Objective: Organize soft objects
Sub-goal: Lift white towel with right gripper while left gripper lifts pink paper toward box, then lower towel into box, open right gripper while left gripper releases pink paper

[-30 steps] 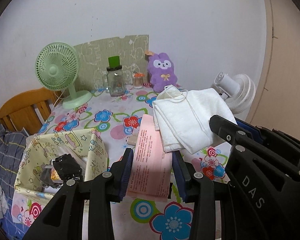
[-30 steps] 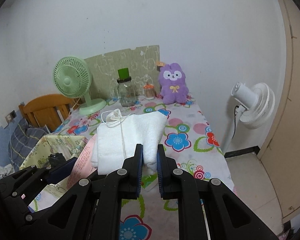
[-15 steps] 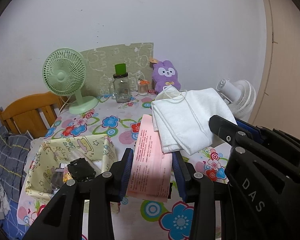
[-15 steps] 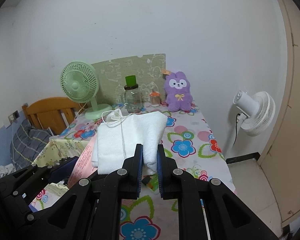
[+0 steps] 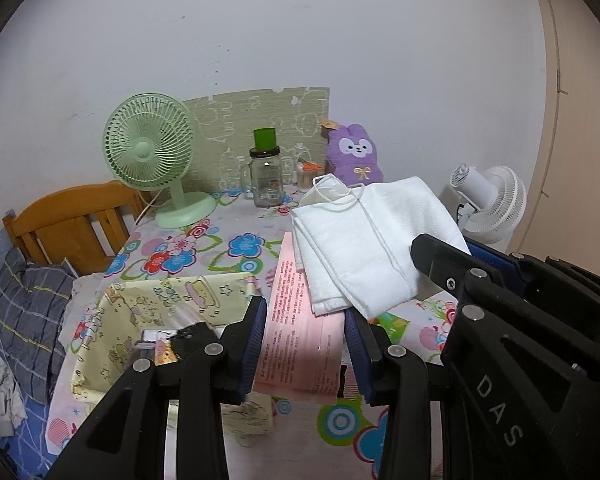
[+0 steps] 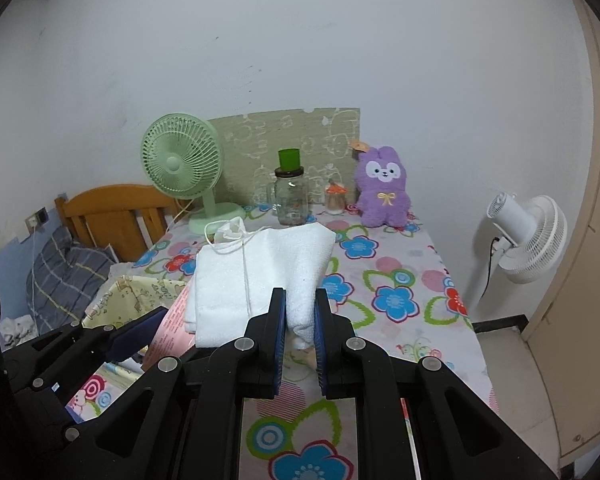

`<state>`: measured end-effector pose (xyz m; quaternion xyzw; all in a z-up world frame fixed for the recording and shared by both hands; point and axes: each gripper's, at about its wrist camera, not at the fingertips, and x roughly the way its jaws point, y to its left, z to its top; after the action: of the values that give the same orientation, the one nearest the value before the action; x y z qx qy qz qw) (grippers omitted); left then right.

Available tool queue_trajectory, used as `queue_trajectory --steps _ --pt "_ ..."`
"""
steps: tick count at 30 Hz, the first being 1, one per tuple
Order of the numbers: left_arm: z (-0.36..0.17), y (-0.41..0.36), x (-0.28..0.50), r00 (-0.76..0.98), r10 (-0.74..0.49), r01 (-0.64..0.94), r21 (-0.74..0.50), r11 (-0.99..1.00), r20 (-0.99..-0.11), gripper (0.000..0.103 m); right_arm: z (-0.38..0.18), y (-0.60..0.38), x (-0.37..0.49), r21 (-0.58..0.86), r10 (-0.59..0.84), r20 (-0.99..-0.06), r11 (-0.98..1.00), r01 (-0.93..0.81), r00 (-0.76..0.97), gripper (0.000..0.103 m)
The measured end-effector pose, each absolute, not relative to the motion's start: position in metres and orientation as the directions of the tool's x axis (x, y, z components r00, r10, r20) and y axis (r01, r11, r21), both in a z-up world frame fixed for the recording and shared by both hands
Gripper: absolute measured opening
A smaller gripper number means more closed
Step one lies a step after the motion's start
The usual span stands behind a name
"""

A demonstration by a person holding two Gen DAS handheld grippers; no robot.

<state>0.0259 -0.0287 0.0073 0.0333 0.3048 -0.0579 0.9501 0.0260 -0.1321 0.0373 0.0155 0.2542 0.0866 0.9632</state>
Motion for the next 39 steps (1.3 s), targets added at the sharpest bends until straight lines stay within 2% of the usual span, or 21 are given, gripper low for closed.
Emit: queue_trajectory --steps 39 --pt "-0.031 0.094 0.071 0.757 0.046 -0.044 0.019 0.999 -0.651 0.04 0.007 0.0 0.089 0.014 0.3 -0.586 0.933 -0.361 0.753 0.015"
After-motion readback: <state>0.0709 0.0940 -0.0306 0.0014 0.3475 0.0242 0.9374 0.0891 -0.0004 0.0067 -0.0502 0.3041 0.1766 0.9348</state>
